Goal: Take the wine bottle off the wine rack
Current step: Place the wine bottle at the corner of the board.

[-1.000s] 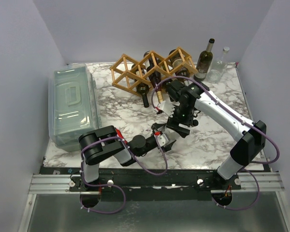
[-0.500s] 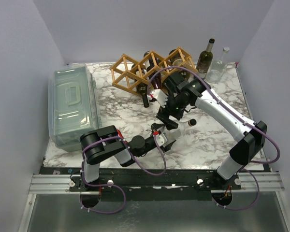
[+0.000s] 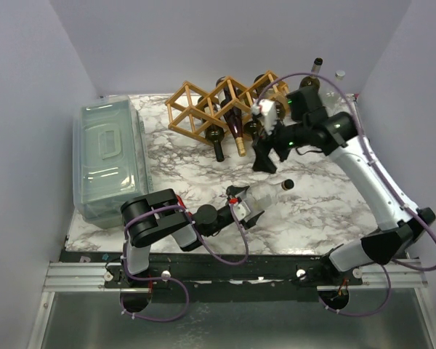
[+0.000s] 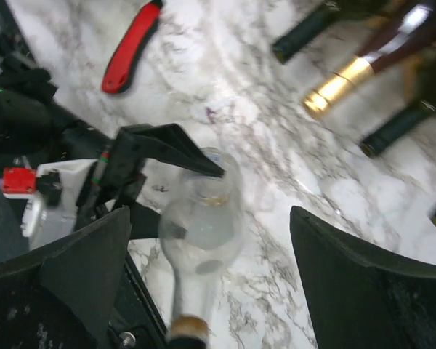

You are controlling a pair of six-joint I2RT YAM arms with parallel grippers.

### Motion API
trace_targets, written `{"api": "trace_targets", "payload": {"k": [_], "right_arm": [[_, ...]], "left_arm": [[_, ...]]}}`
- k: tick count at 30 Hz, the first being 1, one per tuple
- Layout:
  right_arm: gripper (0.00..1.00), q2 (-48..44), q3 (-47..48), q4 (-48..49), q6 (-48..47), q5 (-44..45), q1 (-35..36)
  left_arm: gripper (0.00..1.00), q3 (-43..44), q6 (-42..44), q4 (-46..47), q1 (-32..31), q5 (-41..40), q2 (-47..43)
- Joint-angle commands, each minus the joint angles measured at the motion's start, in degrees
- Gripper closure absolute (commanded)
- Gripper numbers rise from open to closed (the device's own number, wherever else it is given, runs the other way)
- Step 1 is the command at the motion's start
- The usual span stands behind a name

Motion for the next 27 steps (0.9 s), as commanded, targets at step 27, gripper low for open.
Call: {"api": "trace_targets", "payload": {"k": [27], "right_arm": [[0.18, -19.53, -24.51, 3.35, 2.60, -0.98, -11.30]], "left_arm": [[0.46, -2.53, -3.30, -2.47, -0.56, 0.89, 3.54]]}}
